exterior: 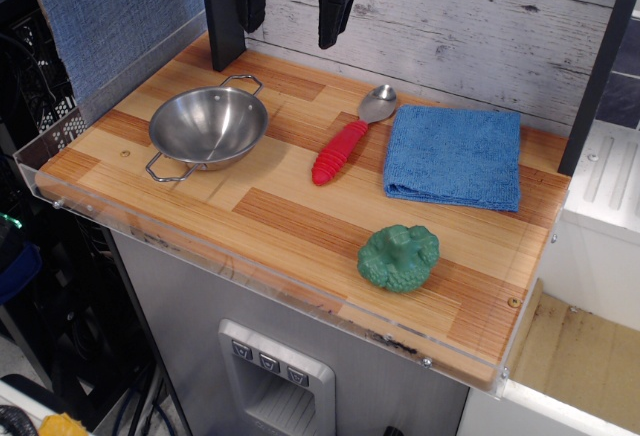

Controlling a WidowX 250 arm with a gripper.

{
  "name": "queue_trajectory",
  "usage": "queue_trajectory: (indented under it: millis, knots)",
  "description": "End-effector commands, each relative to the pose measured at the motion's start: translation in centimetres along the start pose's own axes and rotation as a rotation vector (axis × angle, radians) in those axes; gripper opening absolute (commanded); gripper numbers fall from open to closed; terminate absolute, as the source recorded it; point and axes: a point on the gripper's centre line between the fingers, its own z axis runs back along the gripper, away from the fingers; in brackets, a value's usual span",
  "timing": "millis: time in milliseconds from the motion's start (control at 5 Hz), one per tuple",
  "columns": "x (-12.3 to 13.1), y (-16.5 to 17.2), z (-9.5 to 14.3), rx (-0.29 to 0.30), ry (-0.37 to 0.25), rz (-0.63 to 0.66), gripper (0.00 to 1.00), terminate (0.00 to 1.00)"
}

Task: Place bell pepper inside of the pot.

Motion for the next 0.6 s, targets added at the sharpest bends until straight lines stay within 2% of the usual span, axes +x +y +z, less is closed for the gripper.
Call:
queue_trajectory:
  millis: [0,400]
  knots:
    - [0.0,0.0,0.0,0.0,0.0,0.0,1.0,0.0]
    - [-4.3,-6.9,-0.5,-0.01,-0.006,-0.011,1.0,0.0]
